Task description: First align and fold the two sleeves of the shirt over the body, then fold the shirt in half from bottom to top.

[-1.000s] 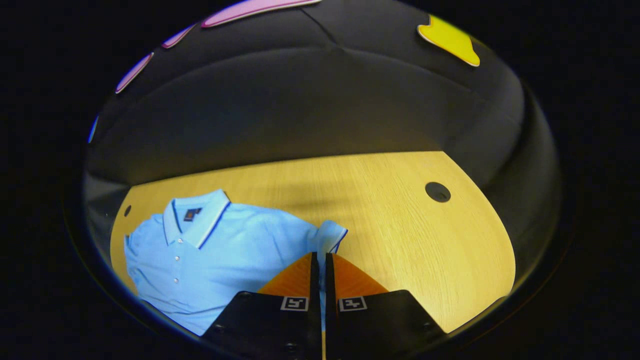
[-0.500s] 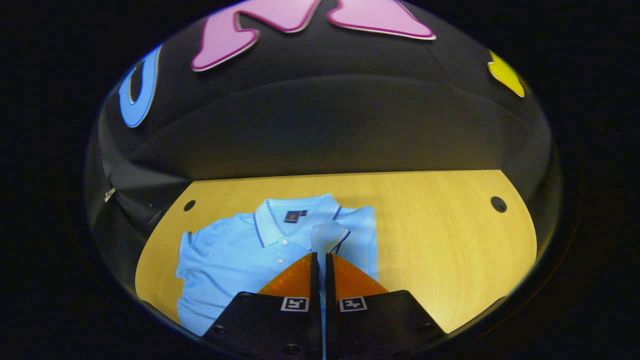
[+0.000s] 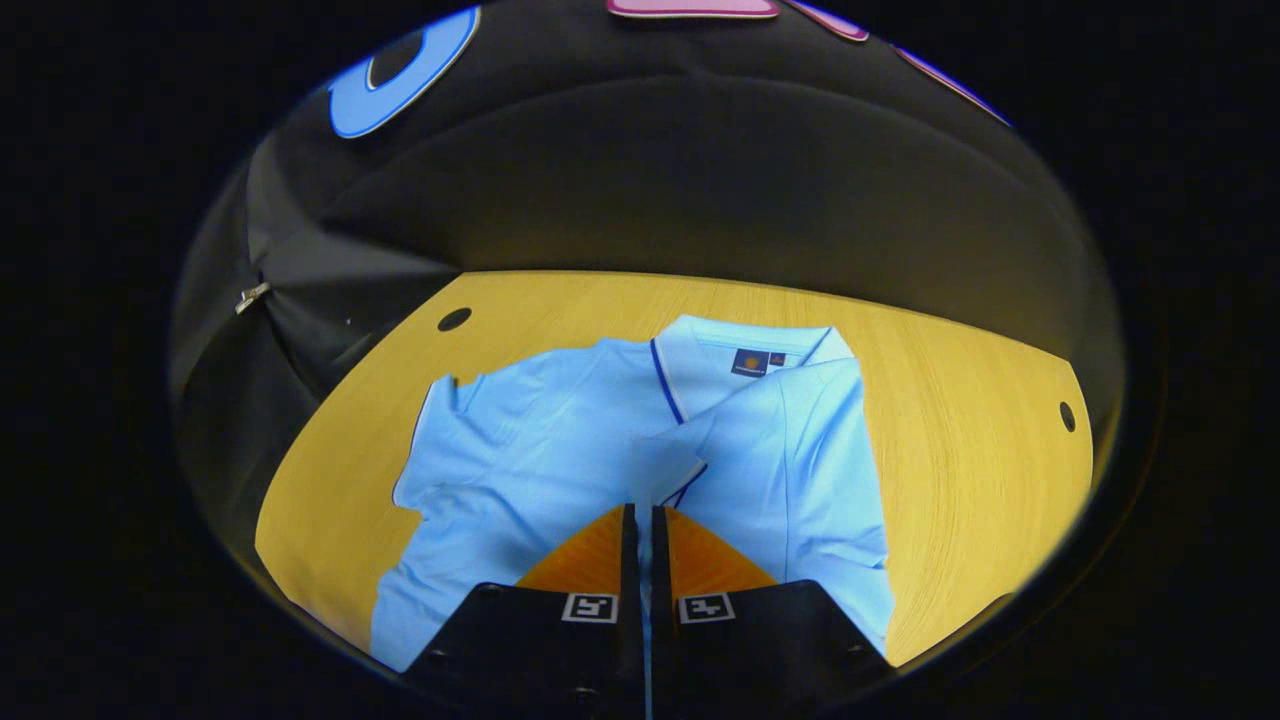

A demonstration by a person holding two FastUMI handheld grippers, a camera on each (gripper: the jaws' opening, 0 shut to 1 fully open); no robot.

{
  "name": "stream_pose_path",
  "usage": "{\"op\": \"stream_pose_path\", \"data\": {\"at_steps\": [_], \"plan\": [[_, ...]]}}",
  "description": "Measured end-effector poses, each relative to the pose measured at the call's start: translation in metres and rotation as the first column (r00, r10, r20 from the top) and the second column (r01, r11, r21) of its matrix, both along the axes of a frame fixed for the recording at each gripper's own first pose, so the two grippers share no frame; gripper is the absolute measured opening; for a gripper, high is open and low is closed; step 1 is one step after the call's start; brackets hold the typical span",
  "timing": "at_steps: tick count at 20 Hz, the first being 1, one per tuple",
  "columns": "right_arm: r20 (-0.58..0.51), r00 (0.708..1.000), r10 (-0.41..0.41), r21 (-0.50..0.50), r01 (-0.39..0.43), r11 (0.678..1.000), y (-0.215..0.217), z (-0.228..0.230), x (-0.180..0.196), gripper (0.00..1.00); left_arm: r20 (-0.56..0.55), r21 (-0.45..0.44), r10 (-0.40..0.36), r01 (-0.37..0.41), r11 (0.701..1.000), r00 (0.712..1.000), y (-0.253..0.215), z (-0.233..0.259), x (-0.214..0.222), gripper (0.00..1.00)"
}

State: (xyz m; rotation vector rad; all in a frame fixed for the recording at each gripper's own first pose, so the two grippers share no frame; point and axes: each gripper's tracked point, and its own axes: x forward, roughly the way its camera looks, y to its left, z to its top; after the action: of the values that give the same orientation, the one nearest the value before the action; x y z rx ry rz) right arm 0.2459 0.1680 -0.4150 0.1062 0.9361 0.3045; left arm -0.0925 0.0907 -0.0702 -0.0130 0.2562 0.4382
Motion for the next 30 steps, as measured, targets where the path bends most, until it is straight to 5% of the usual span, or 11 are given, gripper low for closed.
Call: {"op": "stream_pose_path", "data": {"at_steps": [8, 10, 12, 19, 25, 30], "plan": [[-0.058, 0.998, -0.024, -0.026, 0.022, 0.999, -0.002, -0.02, -0.008, 0.07, 0.001, -0.008, 0.011, -0.011, 1.0, 1.0, 0.01, -0.002, 0.0, 0.98], [-0.062, 0.998, -0.029, -0.022, 0.028, 0.999, 0.0, -0.02, -0.009, 0.17, 0.001, -0.008, 0.009, -0.009, 1.0, 1.0, 0.011, -0.003, 0.0, 0.98], [-0.062, 0.997, -0.034, -0.024, 0.033, 0.999, 0.0, -0.021, -0.008, 0.11, 0.002, -0.01, 0.005, -0.005, 1.0, 1.0, 0.012, -0.002, 0.001, 0.98], [-0.039, 0.999, -0.029, -0.051, 0.027, 0.998, 0.007, -0.016, -0.011, 0.72, 0.01, -0.011, -0.001, 0.001, 1.0, 1.0, 0.018, -0.002, 0.002, 0.98], [0.116, 0.99, -0.076, 0.024, 0.074, 0.997, 0.001, 0.048, 0.003, 0.86, 0.031, -0.02, -0.026, 0.027, 0.999, 0.999, 0.022, -0.001, 0.009, 0.98], [0.325, 0.939, -0.112, 0.129, 0.074, 0.989, -0.018, 0.162, -0.006, 0.85, 0.066, -0.047, -0.105, 0.108, 0.993, 0.992, 0.019, -0.005, 0.047, 0.98]]}}
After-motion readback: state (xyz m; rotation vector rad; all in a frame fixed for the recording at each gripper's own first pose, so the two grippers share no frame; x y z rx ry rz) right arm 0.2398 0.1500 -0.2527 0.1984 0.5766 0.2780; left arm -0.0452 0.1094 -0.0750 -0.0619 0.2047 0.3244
